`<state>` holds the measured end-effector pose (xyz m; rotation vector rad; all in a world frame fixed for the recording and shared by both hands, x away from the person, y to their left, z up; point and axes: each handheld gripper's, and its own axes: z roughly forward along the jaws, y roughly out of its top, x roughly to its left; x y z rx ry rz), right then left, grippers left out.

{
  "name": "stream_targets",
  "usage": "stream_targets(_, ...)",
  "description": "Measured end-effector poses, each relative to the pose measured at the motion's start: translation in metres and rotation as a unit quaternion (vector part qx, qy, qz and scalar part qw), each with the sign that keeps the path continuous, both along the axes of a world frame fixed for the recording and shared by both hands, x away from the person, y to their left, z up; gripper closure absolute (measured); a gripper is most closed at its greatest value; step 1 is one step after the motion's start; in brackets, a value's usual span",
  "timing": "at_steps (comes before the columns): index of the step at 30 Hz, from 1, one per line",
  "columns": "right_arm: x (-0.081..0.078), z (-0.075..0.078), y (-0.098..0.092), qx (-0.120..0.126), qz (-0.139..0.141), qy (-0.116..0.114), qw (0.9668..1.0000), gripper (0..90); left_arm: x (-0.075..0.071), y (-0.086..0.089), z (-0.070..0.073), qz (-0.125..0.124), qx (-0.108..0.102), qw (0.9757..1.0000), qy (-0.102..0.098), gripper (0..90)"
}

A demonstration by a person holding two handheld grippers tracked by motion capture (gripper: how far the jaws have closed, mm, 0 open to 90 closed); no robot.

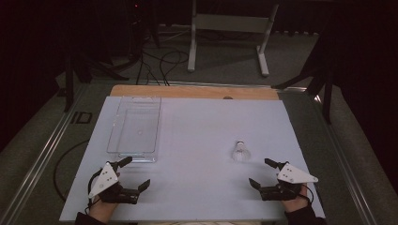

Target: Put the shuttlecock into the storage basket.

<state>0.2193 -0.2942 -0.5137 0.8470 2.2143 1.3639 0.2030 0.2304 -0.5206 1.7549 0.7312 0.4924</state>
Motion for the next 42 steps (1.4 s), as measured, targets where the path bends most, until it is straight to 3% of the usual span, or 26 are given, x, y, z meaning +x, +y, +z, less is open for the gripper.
stream_targets(11, -0.003, 0.004, 0.004, -0.008, 0.004, -0.01, 0.9999, 8.0, 0.0, 0.0, 0.0, -0.003, -0.002, 1.0, 0.007, 0.2)
stream_targets(19, 0.002, 0.004, 0.001, -0.002, -0.016, 0.004, 0.9999, 8.1, 0.0, -0.001, 0.0, -0.005, 0.0, 1.0, 0.006, 0.2)
stream_targets(29, -0.002, 0.031, 0.003, 0.008, -0.026, -0.02, 0.9994, 8.1, 0.0, -0.001, 0.001, -0.006, -0.001, 1.0, 0.006, 0.2)
stream_targets(33, -0.003, 0.042, 0.007, -0.023, -0.033, -0.015, 0.9991, 8.1, -0.001, -0.002, 0.001, -0.005, 0.001, 1.0, 0.005, 0.2)
stream_targets(39, -0.003, 0.056, 0.007, -0.029, -0.038, -0.019, 0.9987, 8.1, -0.001, -0.002, 0.001, -0.007, 0.002, 1.0, 0.006, 0.2)
stream_targets(42, 0.0, 0.062, 0.008, -0.043, -0.065, -0.01, 0.9969, 8.1, -0.001, -0.002, 0.001, -0.008, 0.003, 1.0, 0.004, 0.2)
